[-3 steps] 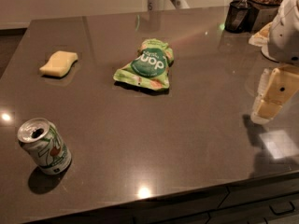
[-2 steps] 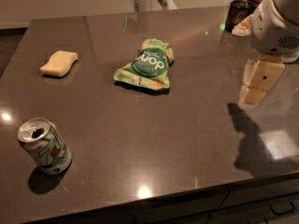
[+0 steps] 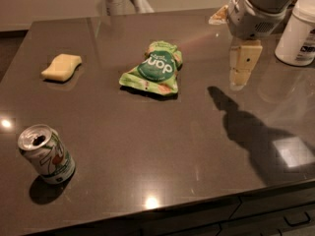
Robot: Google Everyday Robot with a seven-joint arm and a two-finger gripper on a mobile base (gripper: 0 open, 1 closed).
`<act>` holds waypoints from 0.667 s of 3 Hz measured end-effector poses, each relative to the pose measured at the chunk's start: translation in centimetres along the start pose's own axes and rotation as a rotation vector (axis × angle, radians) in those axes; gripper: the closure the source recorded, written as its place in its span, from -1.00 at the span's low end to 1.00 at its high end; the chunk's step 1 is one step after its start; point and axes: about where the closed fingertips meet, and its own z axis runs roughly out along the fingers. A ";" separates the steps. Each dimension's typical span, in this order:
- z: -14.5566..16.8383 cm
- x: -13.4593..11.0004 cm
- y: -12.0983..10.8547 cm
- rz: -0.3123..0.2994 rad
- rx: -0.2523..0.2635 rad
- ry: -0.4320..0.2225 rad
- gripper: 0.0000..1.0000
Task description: Pick green rice chip bag
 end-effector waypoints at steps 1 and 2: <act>2.2 -0.6 -2.5 -0.120 -0.032 -0.013 -1.00; 4.4 -1.1 -4.4 -0.239 -0.068 -0.014 -1.00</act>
Offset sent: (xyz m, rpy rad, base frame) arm 0.0809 0.0349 -0.0366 -0.1501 0.0478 0.3756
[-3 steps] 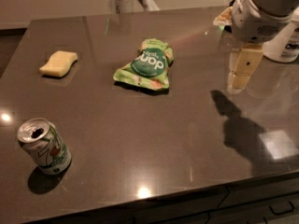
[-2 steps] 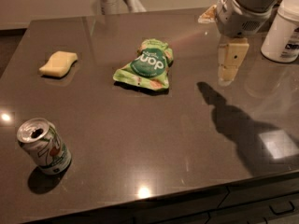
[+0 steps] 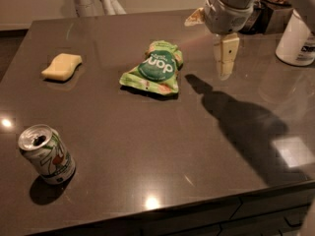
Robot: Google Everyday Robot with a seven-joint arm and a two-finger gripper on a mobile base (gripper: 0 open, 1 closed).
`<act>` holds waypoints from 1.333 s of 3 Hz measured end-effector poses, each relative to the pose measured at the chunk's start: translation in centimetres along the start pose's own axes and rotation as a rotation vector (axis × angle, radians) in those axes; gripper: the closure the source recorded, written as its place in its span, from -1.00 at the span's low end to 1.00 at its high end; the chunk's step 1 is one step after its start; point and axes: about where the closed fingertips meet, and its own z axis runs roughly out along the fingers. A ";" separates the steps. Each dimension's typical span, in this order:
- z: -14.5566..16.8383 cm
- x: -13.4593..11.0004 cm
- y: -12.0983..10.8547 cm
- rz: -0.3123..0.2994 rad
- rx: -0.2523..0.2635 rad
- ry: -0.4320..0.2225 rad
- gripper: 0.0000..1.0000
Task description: Pick green rice chip bag
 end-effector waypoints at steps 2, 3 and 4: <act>3.2 -1.7 -2.6 -0.154 -0.025 -0.037 -1.00; 5.2 -3.5 -3.8 -0.217 -0.037 -0.068 -1.00; 6.5 -4.8 -4.5 -0.253 -0.044 -0.083 -1.00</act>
Offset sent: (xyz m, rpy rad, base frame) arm 0.0306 0.0513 -0.0296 -0.0191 0.0316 0.2479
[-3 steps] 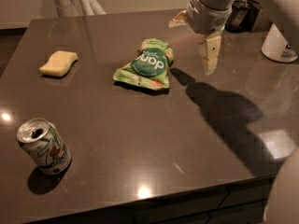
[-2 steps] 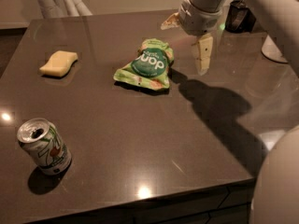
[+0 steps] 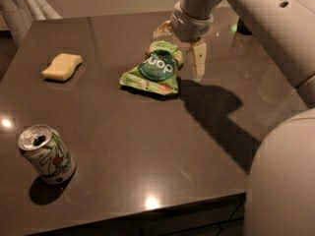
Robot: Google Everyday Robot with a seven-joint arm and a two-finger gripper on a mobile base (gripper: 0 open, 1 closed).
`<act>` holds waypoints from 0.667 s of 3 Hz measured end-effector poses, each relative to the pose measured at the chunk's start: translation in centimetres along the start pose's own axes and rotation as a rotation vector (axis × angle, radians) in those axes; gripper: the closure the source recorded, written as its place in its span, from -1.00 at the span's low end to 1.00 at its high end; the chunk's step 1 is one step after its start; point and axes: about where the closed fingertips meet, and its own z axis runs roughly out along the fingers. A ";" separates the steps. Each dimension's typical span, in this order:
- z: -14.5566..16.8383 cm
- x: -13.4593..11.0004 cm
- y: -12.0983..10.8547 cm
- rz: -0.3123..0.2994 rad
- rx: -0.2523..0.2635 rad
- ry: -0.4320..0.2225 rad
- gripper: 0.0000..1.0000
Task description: Pick green rice chip bag
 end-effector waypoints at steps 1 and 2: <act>1.0 -0.9 -1.0 -0.031 -0.005 -0.001 -1.00; 1.8 -1.7 -1.7 -0.053 -0.013 0.009 -1.00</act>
Offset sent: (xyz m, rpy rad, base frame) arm 0.0025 0.0391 -0.0129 -0.0593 -0.0065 0.0736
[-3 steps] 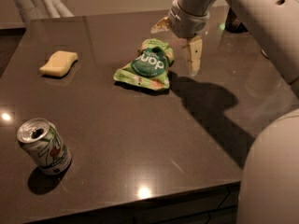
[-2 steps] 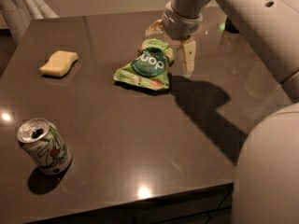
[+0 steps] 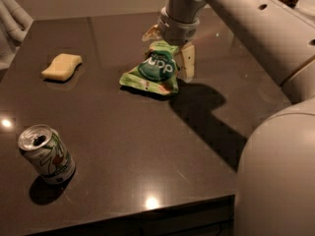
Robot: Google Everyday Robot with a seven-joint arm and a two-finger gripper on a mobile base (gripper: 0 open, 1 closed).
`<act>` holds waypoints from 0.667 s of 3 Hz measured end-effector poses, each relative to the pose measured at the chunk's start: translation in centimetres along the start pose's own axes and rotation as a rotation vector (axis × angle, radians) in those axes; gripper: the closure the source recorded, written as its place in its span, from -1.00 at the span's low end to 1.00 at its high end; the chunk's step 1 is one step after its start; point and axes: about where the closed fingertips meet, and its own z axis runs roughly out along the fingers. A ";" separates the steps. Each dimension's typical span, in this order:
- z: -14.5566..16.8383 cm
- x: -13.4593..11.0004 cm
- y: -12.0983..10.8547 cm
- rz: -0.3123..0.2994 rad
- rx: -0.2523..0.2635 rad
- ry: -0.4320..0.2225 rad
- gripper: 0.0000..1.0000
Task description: Pick green rice chip bag
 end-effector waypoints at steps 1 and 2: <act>0.6 -0.6 -0.5 -0.024 -0.009 0.021 -0.66; 0.9 -1.1 -0.7 -0.033 -0.028 0.037 -0.20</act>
Offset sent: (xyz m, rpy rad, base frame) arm -0.0074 0.0177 -0.0059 -0.0948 0.0048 0.0231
